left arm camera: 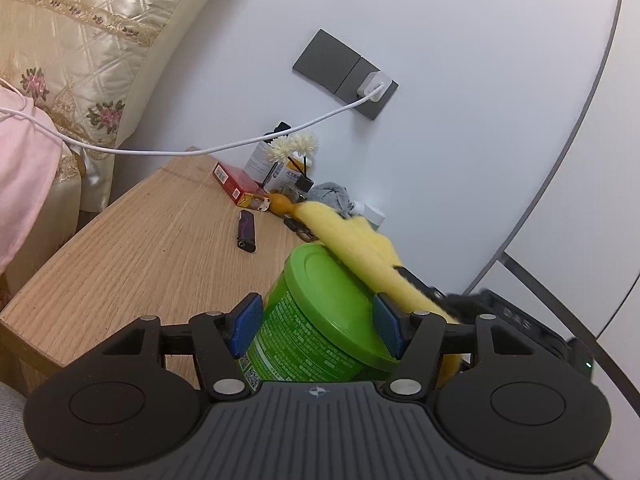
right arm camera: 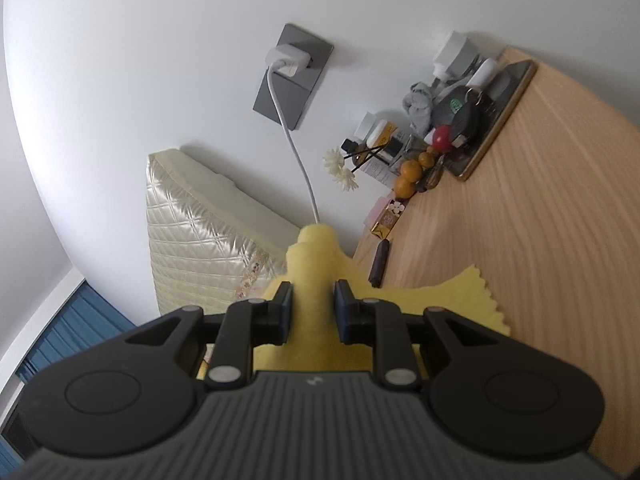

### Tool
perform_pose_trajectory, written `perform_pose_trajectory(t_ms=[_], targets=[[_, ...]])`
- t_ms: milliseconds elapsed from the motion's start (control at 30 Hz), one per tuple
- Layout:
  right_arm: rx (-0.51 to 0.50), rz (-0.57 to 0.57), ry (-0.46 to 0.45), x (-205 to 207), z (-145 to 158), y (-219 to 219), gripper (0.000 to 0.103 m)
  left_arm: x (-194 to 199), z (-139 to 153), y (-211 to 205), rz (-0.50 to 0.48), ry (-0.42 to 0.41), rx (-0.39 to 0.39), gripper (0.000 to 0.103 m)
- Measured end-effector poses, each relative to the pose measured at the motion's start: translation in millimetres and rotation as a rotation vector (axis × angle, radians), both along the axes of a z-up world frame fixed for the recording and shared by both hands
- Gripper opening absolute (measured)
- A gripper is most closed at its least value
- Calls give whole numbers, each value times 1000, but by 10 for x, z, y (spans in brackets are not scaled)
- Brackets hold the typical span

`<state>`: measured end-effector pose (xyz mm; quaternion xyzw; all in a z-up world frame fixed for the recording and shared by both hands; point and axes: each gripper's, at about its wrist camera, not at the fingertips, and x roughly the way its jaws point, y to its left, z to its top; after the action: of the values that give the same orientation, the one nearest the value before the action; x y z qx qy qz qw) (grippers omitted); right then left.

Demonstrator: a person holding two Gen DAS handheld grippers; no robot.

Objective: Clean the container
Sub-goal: 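Wipe the cloth around the canister side once more with the right gripper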

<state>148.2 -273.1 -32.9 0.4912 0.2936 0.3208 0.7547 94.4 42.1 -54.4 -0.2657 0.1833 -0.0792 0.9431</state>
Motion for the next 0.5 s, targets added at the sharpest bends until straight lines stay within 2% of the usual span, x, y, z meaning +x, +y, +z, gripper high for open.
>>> perform_pose_trajectory(t_ms=[500], targets=[[17,21,3,-75,-11,-44,24,48,-4,67,-36,5,-11,65]])
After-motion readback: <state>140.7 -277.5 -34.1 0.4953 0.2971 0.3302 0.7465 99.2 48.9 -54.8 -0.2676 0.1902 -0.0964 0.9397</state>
